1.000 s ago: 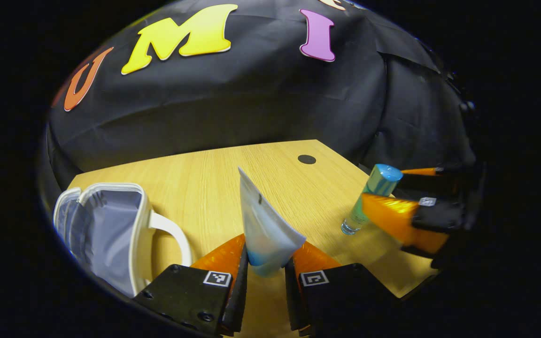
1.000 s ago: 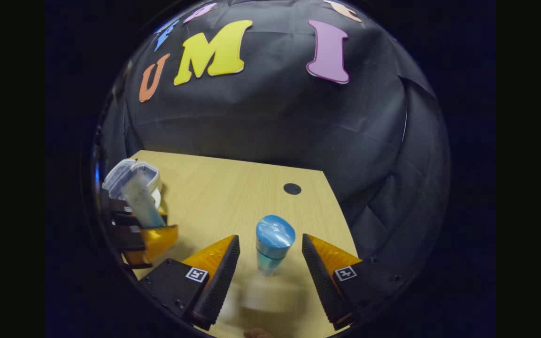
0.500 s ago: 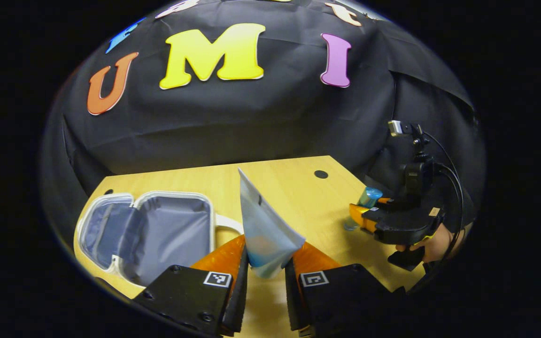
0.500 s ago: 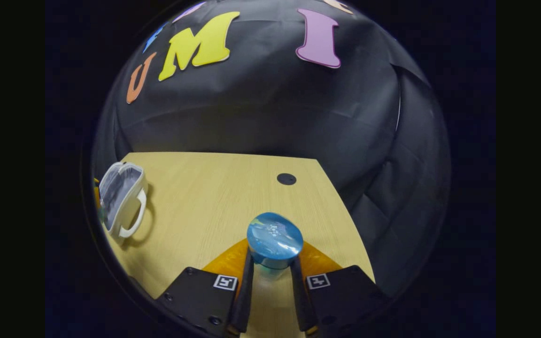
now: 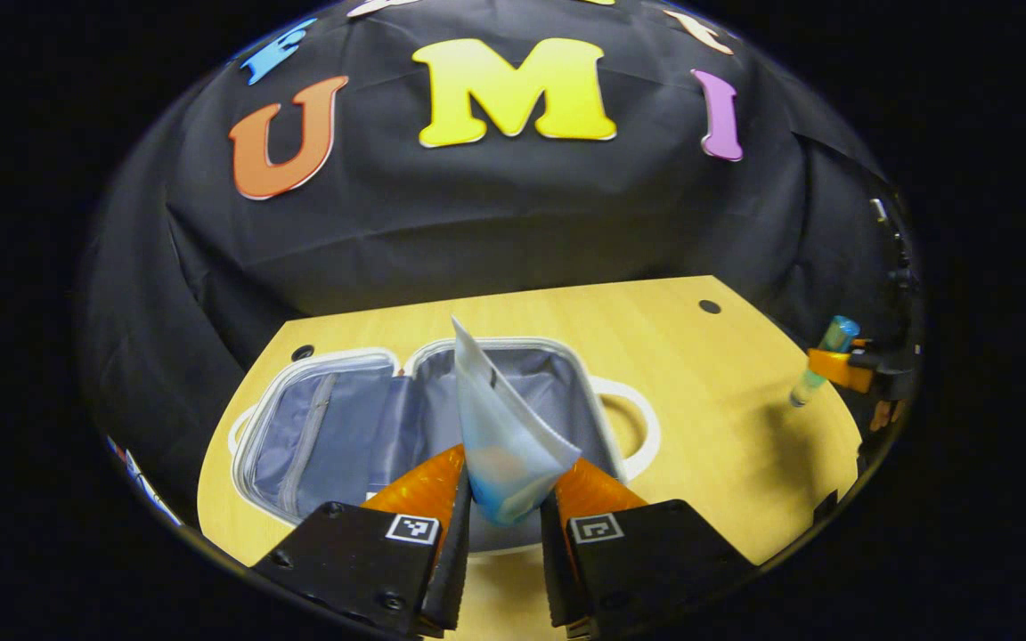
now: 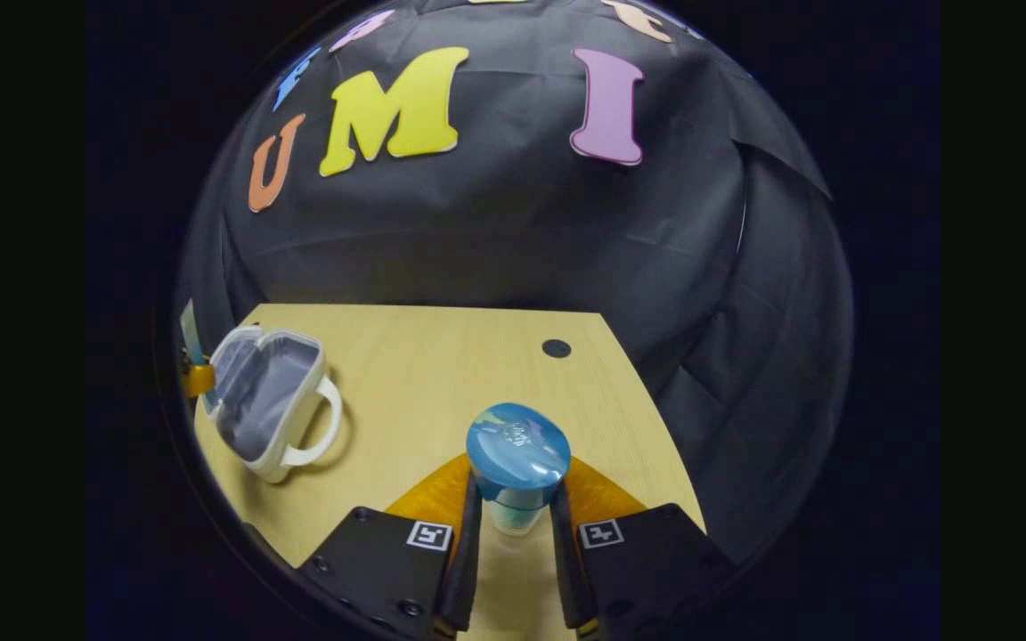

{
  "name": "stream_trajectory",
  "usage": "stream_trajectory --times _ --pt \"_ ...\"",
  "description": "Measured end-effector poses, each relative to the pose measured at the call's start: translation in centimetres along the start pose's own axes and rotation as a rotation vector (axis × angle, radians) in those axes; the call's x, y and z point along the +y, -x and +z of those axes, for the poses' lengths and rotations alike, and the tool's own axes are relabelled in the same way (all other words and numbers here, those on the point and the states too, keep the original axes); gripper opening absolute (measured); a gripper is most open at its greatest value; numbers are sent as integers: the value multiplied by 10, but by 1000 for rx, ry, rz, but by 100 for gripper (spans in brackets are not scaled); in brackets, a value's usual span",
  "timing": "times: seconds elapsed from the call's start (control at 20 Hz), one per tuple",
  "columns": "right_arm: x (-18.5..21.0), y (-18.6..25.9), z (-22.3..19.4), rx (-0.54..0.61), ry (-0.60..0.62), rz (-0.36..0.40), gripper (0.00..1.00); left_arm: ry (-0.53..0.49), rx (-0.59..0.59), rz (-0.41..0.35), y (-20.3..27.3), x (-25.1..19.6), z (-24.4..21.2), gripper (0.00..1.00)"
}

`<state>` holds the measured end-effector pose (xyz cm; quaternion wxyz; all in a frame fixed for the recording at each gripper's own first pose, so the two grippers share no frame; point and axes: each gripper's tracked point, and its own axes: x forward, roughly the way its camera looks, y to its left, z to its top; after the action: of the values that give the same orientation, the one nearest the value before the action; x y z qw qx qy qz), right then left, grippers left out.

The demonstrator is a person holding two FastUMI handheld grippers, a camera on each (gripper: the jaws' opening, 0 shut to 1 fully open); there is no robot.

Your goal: First open the suitcase, pack the skin care products into it, and then close the suitcase.

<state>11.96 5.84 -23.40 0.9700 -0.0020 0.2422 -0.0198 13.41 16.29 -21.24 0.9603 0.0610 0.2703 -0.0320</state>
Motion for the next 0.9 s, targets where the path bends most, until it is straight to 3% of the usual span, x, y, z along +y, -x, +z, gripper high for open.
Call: stream_trajectory --times 0.1,0.25,0.4,0.9 --pt "14 23 6 -32 -4 -19 35 5 72 16 -21 21 -20 39" --pt "44 46 12 -56 -11 -8 35 -1 123 -49 -43 17 -40 39" --pt "66 61 13 -61 7 12 35 7 212 -58 -55 16 -66 39" --pt "75 75 6 -45 38 16 35 28 368 -29 -75 14 -95 40"
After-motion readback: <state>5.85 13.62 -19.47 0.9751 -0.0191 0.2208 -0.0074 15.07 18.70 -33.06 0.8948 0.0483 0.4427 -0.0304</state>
